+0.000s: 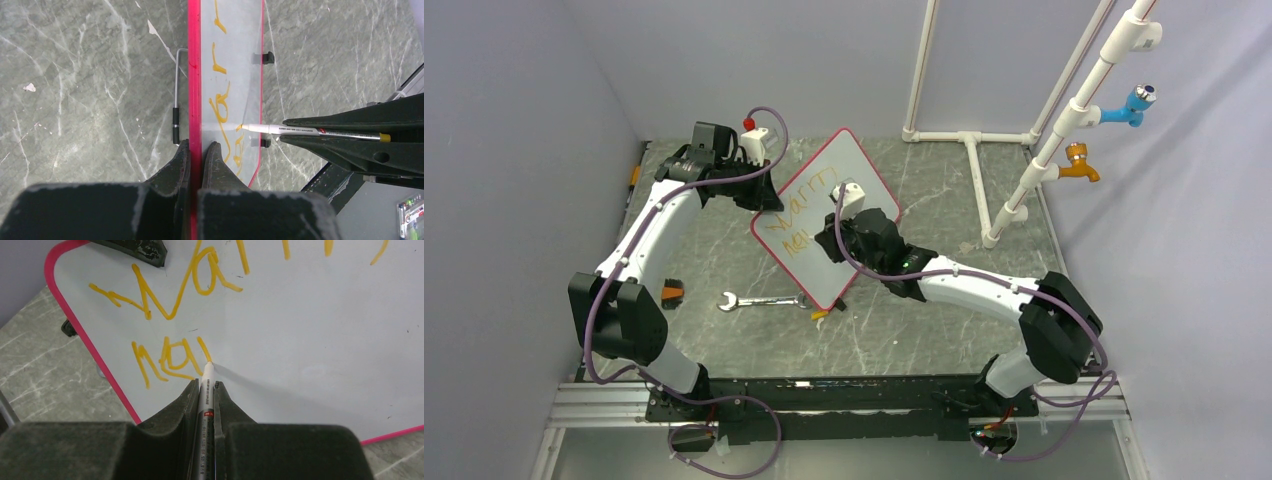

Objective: Write a sentence on the whiteboard

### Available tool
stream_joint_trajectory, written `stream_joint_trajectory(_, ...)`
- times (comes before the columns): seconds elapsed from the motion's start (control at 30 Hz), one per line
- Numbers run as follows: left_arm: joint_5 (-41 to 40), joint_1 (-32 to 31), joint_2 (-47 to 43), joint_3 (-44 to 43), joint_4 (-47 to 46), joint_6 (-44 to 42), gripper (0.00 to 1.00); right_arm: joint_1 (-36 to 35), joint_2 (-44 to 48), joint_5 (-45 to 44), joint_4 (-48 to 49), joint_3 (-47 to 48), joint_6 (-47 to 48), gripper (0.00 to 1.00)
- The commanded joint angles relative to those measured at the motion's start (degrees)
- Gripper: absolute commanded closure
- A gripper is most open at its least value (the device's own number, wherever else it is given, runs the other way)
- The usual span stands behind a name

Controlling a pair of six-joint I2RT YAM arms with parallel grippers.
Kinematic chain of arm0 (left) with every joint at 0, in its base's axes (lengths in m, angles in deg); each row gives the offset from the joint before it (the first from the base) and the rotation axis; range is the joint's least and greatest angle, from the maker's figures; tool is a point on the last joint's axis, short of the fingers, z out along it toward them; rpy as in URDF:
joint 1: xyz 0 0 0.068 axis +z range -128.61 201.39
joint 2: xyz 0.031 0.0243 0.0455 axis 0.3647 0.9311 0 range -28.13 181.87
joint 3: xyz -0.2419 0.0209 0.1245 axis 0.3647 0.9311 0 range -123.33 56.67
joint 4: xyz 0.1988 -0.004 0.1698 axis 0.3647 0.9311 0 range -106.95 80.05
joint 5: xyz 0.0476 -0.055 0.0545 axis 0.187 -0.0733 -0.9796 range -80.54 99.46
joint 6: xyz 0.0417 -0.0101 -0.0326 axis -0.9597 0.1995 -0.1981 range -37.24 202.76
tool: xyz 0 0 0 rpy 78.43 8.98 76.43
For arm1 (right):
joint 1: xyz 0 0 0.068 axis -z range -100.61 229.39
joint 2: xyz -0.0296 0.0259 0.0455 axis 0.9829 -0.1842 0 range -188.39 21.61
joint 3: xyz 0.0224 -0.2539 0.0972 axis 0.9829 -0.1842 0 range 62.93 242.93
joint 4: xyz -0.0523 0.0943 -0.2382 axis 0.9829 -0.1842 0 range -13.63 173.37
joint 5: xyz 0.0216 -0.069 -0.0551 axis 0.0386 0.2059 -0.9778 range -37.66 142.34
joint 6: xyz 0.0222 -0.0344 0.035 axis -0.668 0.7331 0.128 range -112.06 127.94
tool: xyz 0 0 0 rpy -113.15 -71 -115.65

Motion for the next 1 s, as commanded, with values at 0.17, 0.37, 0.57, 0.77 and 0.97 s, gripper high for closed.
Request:
stream_joint_trajectory(0.17,-13.9,-0.3,1.2,0.6,1.9,-8.0,1.0,0.0,0.3,0.7,0.1,1.7,-0.4,1.0)
stream_joint_trajectory(0.37,-13.9,-0.3,1.2,0.6,2.0,-8.0,1.0,0.0,-0.9,0.6,-0.2,4.9,0.3,1.0)
stream_joint_trajectory(0.57,-13.9,-0.3,1.2,0.6,2.0,-8.0,1.0,0.2,-2.2,0.5,-0.6,6.9,0.8,1.0)
stream_joint_trajectory(0.77,-13.9,-0.3,1.0,0.6,2.0,-8.0,1.0,0.3,-3.5,-0.7,-1.7,8.9,1.0,1.0)
stream_joint_trajectory(0.97,-14.0,-0.3,1.1,0.6,2.0,-8.0,1.0,0.7,-4.1,-1.3,-2.9,10.6,1.2,1.0)
